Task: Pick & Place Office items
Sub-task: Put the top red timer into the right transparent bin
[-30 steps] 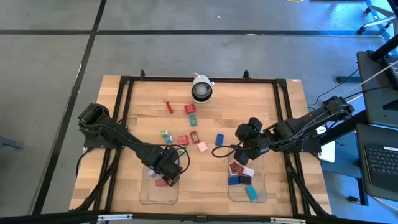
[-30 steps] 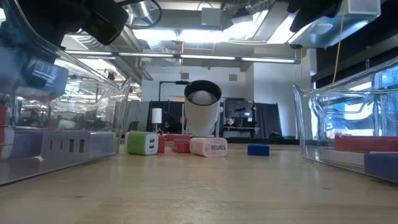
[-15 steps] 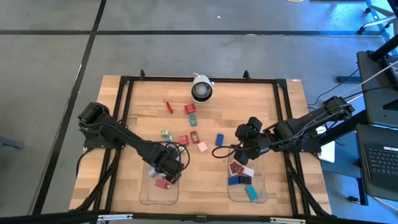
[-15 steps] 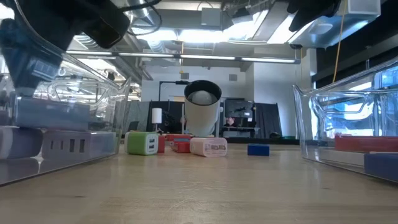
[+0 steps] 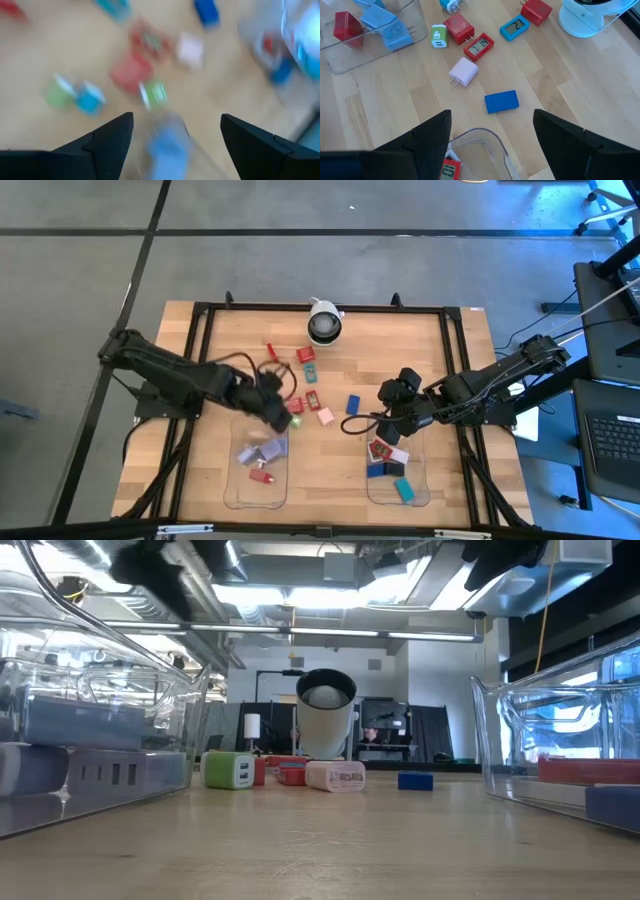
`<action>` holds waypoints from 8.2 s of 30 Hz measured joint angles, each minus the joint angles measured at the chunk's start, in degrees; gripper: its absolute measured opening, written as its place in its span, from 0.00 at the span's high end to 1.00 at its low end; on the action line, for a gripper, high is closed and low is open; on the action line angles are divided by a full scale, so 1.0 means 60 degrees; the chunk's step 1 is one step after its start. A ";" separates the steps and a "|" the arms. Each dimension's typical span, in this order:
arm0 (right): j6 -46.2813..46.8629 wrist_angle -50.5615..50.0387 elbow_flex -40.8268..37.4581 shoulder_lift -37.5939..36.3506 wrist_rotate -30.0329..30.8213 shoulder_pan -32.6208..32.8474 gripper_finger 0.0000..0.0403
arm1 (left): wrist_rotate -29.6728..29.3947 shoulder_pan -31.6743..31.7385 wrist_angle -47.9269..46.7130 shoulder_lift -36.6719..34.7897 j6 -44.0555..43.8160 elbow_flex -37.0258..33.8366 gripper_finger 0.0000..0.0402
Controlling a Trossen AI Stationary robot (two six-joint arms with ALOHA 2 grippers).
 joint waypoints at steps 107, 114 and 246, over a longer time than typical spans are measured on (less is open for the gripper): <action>-0.5336 0.9525 0.0002 0.0000 -0.4583 -0.4189 0.30 | -0.0237 0.1967 1.0721 -0.2717 1.0732 -0.2211 0.84; -0.5726 1.0502 0.0001 0.0000 -0.5636 -0.4189 0.30 | -0.0120 0.1585 1.1264 -0.2713 1.1061 -0.2211 0.84; 0.1675 0.3695 -0.3978 0.0656 -0.6111 -0.0229 0.79 | 0.0277 0.1983 0.9730 -0.1107 0.7556 -0.2211 0.41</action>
